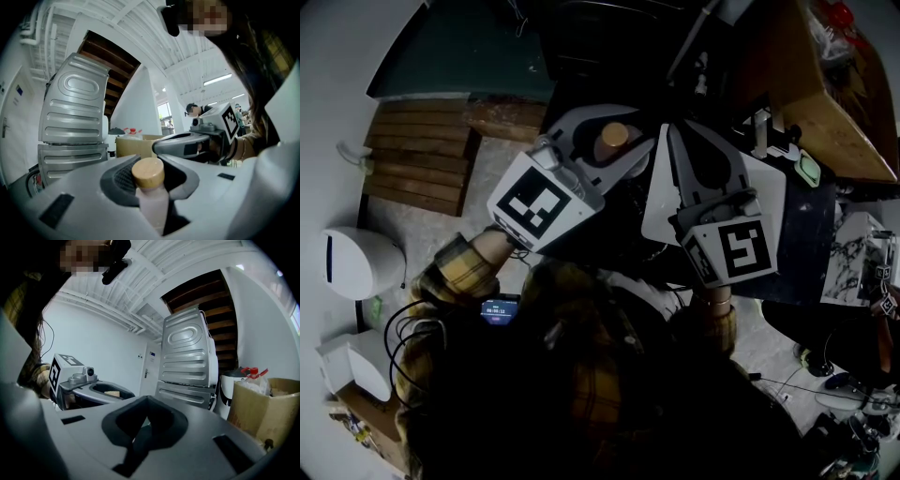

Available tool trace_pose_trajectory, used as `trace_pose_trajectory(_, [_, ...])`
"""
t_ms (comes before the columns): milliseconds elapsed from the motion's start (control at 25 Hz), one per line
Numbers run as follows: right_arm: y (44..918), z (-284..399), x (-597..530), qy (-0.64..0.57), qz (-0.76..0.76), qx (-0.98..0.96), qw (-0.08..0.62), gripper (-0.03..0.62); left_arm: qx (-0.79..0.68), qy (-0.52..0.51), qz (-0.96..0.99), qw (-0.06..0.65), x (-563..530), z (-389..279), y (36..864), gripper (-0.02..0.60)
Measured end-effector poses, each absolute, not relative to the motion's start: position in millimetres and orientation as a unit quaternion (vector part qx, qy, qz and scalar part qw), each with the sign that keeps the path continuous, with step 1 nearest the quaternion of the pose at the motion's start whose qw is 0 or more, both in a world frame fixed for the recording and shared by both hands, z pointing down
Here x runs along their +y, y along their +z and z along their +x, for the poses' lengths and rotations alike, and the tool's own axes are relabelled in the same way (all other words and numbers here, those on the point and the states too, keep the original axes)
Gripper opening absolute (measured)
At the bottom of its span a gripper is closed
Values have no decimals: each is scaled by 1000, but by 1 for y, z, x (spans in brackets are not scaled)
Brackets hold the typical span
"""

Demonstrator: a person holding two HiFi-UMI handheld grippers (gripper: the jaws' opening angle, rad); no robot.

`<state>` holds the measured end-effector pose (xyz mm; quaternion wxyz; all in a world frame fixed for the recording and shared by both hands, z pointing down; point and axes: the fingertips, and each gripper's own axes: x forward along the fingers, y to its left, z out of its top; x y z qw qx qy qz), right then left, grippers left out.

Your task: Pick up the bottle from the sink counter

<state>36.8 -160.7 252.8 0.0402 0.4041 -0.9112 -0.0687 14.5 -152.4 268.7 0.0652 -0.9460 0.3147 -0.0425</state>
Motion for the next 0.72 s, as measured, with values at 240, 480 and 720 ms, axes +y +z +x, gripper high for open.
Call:
trace_pose_trajectory(240, [254, 36, -161, -66, 405, -911, 44, 17, 304, -48, -949, 74, -151, 16, 271, 118])
trace_pose_trajectory(480, [253, 36, -161, -67, 403, -911, 48, 16, 299, -48, -951, 62, -150, 18, 270, 118])
trace_pose_trajectory(720, [251, 37, -161, -71, 405, -910, 46, 17, 287, -57, -954, 66, -149, 20, 271, 118])
